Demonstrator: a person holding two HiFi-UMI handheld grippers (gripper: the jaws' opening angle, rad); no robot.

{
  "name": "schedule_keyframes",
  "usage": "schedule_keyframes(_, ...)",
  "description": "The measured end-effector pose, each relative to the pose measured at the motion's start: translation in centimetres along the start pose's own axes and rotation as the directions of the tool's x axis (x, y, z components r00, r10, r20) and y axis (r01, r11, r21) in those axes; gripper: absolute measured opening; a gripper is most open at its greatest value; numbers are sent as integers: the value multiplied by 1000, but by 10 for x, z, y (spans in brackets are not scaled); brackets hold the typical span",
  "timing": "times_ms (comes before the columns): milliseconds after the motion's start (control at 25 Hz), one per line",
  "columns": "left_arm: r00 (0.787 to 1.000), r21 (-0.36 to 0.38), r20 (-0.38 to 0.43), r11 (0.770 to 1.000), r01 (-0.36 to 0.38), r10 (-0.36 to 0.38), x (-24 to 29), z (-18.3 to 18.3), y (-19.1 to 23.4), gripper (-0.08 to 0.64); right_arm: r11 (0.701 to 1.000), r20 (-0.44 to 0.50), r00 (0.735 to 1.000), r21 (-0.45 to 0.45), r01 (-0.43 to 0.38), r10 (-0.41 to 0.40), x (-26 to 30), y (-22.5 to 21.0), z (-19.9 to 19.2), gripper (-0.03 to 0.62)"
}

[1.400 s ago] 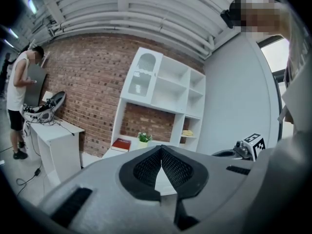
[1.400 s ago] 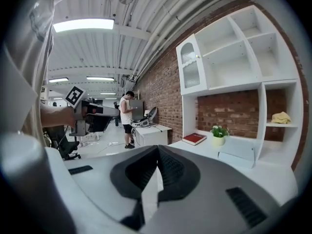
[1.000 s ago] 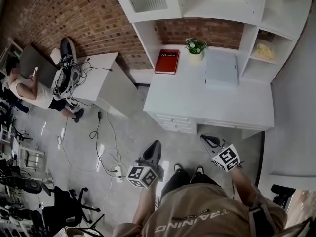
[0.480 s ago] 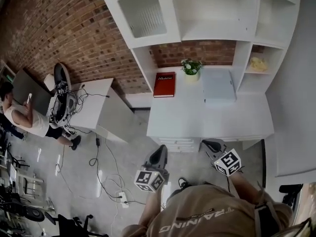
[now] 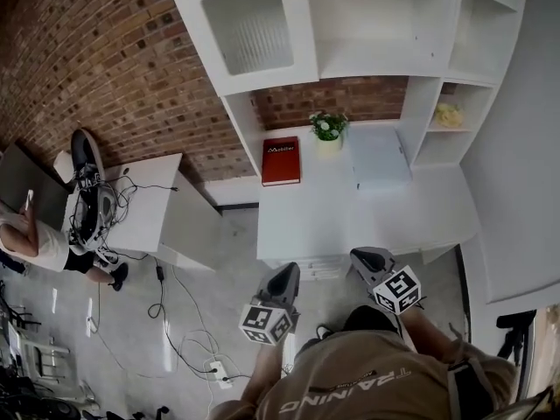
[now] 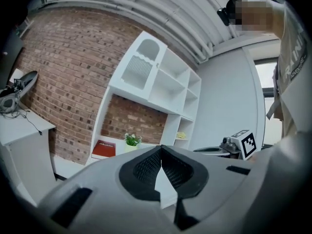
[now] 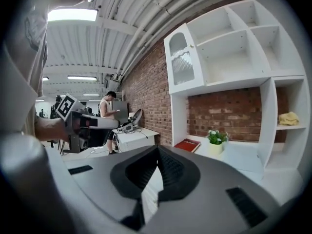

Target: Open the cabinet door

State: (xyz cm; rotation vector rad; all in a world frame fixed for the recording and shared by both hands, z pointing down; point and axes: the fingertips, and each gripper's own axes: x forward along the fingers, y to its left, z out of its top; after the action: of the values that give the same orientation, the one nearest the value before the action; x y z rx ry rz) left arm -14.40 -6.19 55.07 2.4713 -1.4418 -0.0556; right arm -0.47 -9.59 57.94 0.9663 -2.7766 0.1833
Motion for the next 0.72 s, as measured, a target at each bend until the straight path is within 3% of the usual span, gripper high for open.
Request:
schedule_keyframes(440, 998, -37, -59, 999, 25, -27, 72, -8, 29, 9, 999, -23, 999, 28, 27, -27, 43, -74, -8, 12)
schedule_keyframes(560, 997, -16, -79, 1000, 6, -7, 97, 3, 48, 9, 1000, -38, 999, 19, 14, -13, 72, -101, -11, 12)
schedule_keyframes(720, 998, 40, -61, 999, -9, 12, 134, 34, 64, 9, 999, 15, 999, -23, -36, 36, 110, -126, 22, 12)
